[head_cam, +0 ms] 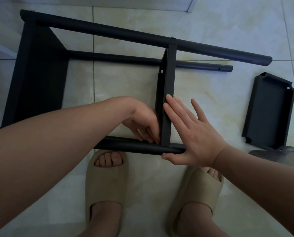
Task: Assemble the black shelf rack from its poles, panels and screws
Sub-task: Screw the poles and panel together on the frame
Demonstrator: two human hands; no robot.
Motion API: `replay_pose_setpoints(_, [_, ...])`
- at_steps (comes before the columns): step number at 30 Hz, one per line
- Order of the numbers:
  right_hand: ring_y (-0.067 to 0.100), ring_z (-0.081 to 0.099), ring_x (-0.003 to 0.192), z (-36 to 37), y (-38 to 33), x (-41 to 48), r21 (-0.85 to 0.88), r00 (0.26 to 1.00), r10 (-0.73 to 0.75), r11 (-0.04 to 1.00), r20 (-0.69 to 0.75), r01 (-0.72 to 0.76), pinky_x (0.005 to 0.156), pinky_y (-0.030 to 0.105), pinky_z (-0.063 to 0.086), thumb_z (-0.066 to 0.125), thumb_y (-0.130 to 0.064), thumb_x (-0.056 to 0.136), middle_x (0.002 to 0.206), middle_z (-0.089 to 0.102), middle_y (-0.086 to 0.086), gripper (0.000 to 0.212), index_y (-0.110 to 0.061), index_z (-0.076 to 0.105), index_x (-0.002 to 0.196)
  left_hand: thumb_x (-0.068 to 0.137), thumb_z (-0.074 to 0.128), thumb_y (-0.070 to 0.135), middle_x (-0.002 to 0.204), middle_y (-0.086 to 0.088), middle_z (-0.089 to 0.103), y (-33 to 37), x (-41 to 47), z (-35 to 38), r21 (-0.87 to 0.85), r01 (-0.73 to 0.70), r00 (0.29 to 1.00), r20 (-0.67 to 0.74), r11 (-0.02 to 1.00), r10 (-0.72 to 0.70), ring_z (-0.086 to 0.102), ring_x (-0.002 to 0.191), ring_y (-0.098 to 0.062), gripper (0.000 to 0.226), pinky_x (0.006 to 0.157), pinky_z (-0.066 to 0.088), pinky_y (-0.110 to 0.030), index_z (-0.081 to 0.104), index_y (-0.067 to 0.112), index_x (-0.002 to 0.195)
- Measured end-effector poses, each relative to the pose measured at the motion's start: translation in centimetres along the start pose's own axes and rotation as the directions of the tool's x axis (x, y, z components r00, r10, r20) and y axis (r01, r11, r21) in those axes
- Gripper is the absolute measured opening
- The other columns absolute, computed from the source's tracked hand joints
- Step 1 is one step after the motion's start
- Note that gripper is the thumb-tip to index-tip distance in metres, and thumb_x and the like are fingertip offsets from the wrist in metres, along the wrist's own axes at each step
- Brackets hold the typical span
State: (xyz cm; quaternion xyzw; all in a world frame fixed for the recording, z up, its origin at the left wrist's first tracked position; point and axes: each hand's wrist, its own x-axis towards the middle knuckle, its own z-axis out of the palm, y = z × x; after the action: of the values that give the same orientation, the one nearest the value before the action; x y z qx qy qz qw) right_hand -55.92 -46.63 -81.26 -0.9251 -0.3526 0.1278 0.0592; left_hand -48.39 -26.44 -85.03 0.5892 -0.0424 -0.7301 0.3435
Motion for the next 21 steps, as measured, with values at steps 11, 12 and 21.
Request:
replay_pose_setpoints(11, [0.026,0.006,0.158,0.07,0.02,0.06,0.006,1.0,0.0,1.0,-0.005,0.0,0.123,0.061,0.015,0.044,-0.081,0.082,0.171,0.003,0.012,0.114,-0.004,0.015,0.161,0.093,0.064,0.012,0.093,0.005,0.077,-0.06,0.12,0.18,-0.028,-0.019,1.0,-0.019,0.999,0.018,0.069,0.097,-0.012,0.013,0.099,0.049,-0.033,0.073,0.02,0.098])
replay_pose_setpoints(12, [0.026,0.006,0.158,0.08,0.04,0.06,0.005,1.0,0.0,1.0,-0.005,0.0,0.123,0.061,0.015,0.044,-0.081,0.082,0.171,0.003,0.012,0.114,-0.004,0.015,0.161,0.093,0.064,0.01,0.094,0.005,0.077,-0.04,0.03,0.08,-0.034,-0.02,1.0,-0.011,0.999,0.019,0.07,0.096,-0.011,0.014,0.097,0.049,-0.031,0.074,0.02,0.097])
replay_pose_setpoints(21, [0.026,0.006,0.158,0.12,0.02,0.05,0.005,1.0,-0.001,1.0,-0.005,0.001,0.124,0.06,0.014,0.044,-0.081,0.082,0.17,0.003,0.012,0.114,-0.004,0.015,0.161,0.094,0.065,0.02,0.094,0.006,0.077,-0.41,0.24,0.39,-0.024,-0.021,0.999,-0.027,0.999,0.021,0.07,0.099,-0.013,0.01,0.106,0.047,-0.039,0.073,0.022,0.099])
